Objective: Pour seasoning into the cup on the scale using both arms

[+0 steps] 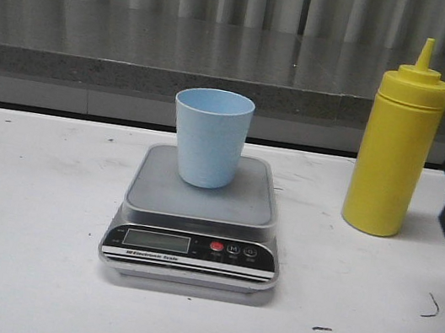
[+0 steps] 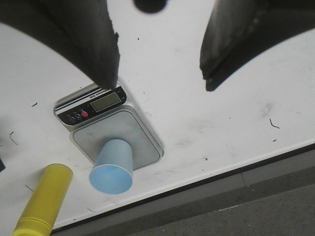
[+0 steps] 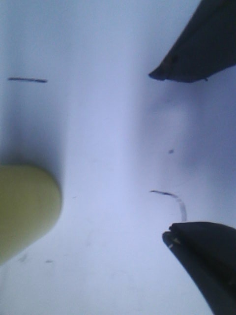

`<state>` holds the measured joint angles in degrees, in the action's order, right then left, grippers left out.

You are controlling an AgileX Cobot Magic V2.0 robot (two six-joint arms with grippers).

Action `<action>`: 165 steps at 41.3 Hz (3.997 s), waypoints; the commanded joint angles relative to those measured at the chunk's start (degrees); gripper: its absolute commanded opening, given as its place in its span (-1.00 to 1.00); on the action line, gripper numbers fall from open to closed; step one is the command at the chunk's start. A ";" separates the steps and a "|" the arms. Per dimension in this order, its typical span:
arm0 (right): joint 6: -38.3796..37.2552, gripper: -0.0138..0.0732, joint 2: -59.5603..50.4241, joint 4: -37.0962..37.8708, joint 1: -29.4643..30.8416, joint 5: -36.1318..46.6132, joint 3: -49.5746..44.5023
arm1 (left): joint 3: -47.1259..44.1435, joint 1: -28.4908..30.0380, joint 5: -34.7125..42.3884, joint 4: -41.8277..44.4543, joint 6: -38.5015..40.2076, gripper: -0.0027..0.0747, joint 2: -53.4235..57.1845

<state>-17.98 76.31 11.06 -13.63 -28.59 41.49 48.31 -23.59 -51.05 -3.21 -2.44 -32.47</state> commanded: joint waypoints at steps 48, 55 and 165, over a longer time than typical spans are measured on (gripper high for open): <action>19.67 0.69 -47.14 -14.71 -1.22 -20.13 2.95 | 1.46 0.24 4.13 -0.62 0.40 0.01 -0.10; 19.67 0.64 -49.31 -14.08 -1.22 -17.93 2.03 | 1.46 0.24 4.13 -0.62 0.40 0.01 -0.10; 19.67 -0.95 -49.44 -14.08 -1.22 -15.52 2.00 | -2.86 1.76 14.79 -0.16 0.40 -0.98 0.98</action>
<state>1.26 26.57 -3.53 -14.91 -48.49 42.05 46.53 -23.09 -46.23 -3.21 -2.44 -32.19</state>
